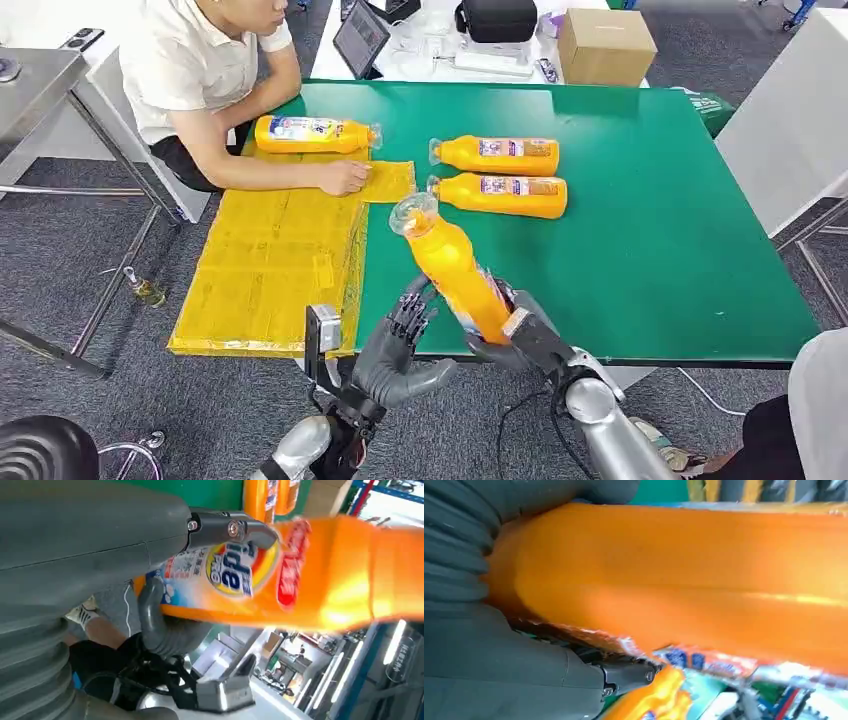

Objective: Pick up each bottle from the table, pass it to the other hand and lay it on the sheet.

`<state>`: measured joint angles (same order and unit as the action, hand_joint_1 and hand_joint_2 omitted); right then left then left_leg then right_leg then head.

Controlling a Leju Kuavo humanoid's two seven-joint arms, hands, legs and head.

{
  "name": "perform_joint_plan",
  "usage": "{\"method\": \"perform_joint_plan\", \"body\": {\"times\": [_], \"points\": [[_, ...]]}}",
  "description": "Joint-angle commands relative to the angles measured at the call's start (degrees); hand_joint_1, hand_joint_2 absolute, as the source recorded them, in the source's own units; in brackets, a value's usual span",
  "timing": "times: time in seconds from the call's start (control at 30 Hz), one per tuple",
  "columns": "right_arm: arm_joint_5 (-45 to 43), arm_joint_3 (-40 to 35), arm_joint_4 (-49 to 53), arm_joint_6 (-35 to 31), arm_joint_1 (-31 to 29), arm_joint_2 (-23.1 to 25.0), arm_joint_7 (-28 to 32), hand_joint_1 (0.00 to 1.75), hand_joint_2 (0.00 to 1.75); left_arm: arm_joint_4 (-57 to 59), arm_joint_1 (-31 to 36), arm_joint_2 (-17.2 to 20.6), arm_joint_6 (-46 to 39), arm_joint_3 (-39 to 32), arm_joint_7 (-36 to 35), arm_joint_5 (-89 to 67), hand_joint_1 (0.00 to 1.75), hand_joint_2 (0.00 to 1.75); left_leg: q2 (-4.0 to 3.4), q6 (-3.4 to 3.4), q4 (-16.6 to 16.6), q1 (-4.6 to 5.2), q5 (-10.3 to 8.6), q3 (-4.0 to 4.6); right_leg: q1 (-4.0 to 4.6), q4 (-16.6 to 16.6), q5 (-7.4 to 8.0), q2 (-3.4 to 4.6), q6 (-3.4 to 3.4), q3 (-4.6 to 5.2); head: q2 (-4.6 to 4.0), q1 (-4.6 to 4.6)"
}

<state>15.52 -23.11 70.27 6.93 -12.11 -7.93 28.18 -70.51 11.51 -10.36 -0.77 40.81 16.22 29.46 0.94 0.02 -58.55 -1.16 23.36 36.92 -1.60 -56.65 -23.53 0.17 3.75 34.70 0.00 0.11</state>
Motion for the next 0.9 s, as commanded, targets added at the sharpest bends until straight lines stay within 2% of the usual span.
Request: {"method": "perform_joint_plan", "body": {"times": [0.03,0.1,0.27,0.43,0.47,0.9], "points": [[-4.8,-8.54,-2.16,7.89,-1.7,2.23,6.05,1.75,1.75,12.52,11.28,-4.2,-3.12,1.88,-0.79,2.4,0.0,1.75,0.01,0.05,-0.02,-0.06,0.07,-0.14,0.1,0.05,-0.06,-0.08,-0.14,-0.19,0.0,0.04],[-1.29,-10.12,-3.51,5.17,-2.96,1.48,4.97,1.73,1.75,11.82,11.66,-4.02,-2.71,1.97,-0.49,3.36,0.0,1.75,-0.03,0.09,-0.01,-0.05,0.14,-0.31,0.11,0.05,-0.13,-0.09,-0.23,-0.35,0.0,0.07],[-0.94,-12.02,-5.29,5.88,-3.72,2.73,7.25,1.73,1.75,10.43,12.46,-4.48,-1.9,0.97,-1.03,6.58,0.0,1.75,-0.24,0.07,-0.03,-0.05,0.15,-0.25,0.1,0.06,-0.05,0.11,-0.2,-0.25,0.0,0.0],[-0.33,-13.98,-4.82,4.45,-2.61,3.0,6.88,1.75,1.75,12.97,14.55,-5.87,-9.33,-1.47,3.08,4.65,0.0,1.75,-0.07,0.03,-0.04,-0.06,0.07,-0.08,0.09,0.02,-0.04,-0.02,-0.14,-0.09,0.0,0.02],[-0.35,-14.4,-4.81,4.29,-2.4,2.75,6.77,1.71,1.75,11.82,14.16,-5.63,-9.0,-1.63,3.28,4.76,0.0,1.75,-0.08,0.07,-0.04,-0.09,0.14,-0.24,0.14,0.05,-0.1,-0.06,-0.23,-0.27,0.0,0.02],[-1.53,-14.37,-6.06,4.28,-2.53,2.92,7.05,1.75,1.75,5.69,11.43,-4.16,-5.77,-0.35,3.71,4.95,0.0,1.75,-0.11,0.06,-0.03,-0.06,0.16,-0.25,0.11,0.04,-0.12,-0.02,-0.22,-0.24,0.0,0.02]]}}
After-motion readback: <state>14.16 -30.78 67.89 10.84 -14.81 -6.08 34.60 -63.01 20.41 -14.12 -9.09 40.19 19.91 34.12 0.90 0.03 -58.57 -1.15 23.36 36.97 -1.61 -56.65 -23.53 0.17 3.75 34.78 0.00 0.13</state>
